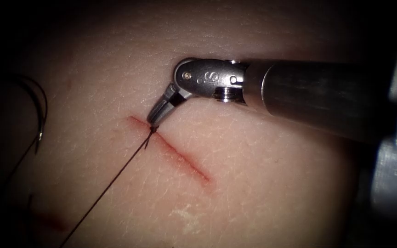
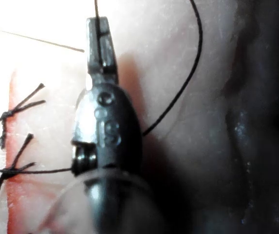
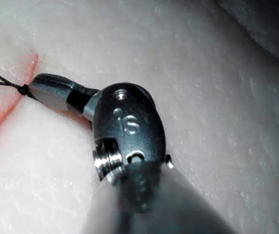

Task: Wound Closure

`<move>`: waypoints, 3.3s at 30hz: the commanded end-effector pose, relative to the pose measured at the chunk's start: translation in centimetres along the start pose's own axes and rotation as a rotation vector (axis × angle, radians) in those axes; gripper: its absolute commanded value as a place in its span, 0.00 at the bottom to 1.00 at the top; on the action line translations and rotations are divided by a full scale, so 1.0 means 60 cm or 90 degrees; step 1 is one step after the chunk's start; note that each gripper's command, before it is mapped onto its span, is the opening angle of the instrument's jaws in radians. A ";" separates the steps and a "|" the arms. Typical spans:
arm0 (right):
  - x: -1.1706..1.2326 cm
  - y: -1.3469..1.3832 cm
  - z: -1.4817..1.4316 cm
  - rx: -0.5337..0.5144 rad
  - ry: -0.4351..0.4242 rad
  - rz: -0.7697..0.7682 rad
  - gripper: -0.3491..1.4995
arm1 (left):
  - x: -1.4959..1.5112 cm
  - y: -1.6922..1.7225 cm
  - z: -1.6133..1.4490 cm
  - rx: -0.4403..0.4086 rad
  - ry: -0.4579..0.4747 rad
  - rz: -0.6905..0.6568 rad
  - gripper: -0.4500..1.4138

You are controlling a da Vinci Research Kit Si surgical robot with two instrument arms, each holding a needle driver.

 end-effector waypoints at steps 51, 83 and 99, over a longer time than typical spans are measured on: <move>0.0108 -0.0071 -0.0127 -0.350 0.156 0.106 0.79 | 0.0096 -0.0304 0.0022 0.037 0.058 0.148 0.00; 0.0040 -0.0140 0.0153 -0.484 0.228 0.110 0.22 | 0.0048 -0.0551 0.0077 0.050 0.015 0.234 0.00; 0.0079 -0.0147 0.0157 -0.456 0.308 0.077 0.00 | -0.0034 -0.0580 0.0096 0.060 0.002 0.241 0.00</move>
